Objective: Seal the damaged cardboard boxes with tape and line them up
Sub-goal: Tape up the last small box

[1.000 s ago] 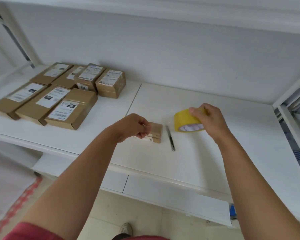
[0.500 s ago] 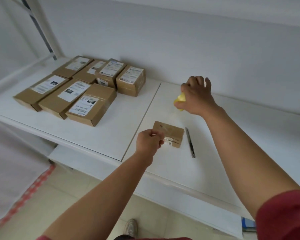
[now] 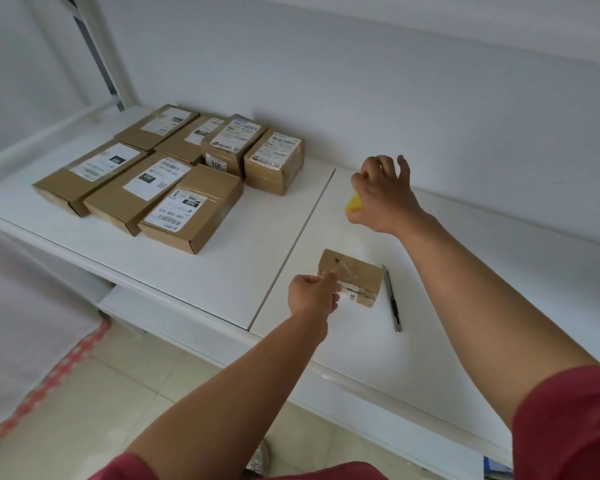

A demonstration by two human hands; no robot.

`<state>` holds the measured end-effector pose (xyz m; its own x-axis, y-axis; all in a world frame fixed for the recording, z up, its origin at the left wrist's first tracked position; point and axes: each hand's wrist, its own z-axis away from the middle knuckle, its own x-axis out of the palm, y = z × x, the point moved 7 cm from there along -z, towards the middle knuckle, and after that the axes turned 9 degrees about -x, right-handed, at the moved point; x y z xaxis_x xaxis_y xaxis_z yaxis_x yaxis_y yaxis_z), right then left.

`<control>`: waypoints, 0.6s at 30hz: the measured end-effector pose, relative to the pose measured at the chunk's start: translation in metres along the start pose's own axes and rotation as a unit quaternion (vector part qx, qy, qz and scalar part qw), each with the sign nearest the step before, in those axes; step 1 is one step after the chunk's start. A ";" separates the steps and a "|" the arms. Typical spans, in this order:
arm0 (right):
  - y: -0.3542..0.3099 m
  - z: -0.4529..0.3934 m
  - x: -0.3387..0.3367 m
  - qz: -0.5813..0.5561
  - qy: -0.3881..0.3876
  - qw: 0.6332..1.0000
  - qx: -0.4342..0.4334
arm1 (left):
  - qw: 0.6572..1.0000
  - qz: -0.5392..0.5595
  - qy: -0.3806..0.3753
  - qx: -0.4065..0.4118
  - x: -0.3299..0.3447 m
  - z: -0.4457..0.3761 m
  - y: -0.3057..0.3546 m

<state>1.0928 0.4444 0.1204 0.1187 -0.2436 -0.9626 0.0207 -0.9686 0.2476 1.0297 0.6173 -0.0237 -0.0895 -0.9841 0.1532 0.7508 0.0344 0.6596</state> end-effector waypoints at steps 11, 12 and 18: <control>0.013 0.010 0.017 -0.051 0.024 0.998 0.001 | 0.885 -0.323 -0.159 0.296 0.015 -0.022 0.040; 0.013 0.010 0.018 -0.056 0.024 0.998 0.003 | 0.890 -0.307 -0.194 0.277 0.017 -0.024 0.038; 0.023 0.016 0.023 -0.084 -0.014 0.996 0.028 | 0.870 -0.319 -0.297 0.231 0.025 -0.028 0.041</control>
<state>1.0805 0.4160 0.1023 0.0905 -0.0787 -0.9928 -0.0171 -0.9968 0.0775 1.0769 0.5887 -0.0136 -0.8174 -0.5691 -0.0898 0.0929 -0.2841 0.9543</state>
